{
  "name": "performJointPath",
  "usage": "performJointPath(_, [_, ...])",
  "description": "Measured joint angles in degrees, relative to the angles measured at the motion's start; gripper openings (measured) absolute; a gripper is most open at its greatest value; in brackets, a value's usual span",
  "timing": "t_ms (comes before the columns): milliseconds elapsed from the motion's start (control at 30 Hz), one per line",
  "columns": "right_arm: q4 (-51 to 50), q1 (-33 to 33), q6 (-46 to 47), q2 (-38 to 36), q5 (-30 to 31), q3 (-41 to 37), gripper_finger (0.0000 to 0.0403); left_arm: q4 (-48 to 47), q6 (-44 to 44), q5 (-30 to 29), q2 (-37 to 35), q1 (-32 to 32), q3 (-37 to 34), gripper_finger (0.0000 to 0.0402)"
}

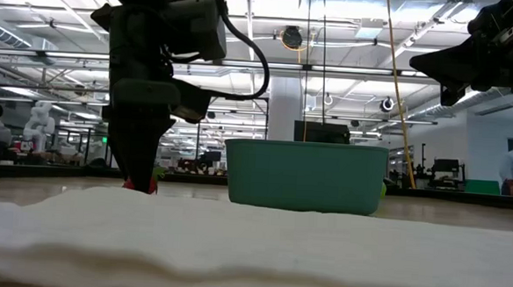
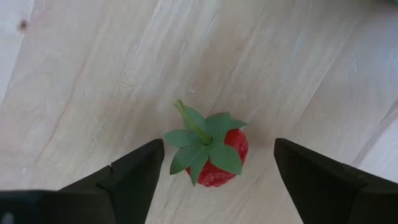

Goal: Pick and placing Produce into tupperware
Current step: Put the red strawberry into the blue bin

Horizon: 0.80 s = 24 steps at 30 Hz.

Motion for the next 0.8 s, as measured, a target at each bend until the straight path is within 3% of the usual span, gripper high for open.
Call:
performJointPath(500, [0.0,0.0,-0.2,0.0,0.0,0.0,0.0,-2.1,0.2,-0.1,0.1,0.3,0.5,0.016])
performJointPath(633, [0.0,0.0,-0.2,0.0,0.0,0.0,0.0,-5.4,2.2,-0.1,0.5,0.2,3.2,0.014])
performJointPath(800, [0.0,0.0,0.0,0.0,0.0,0.0,0.0,-7.0,4.8,0.1,0.4,0.2,7.7,0.0143])
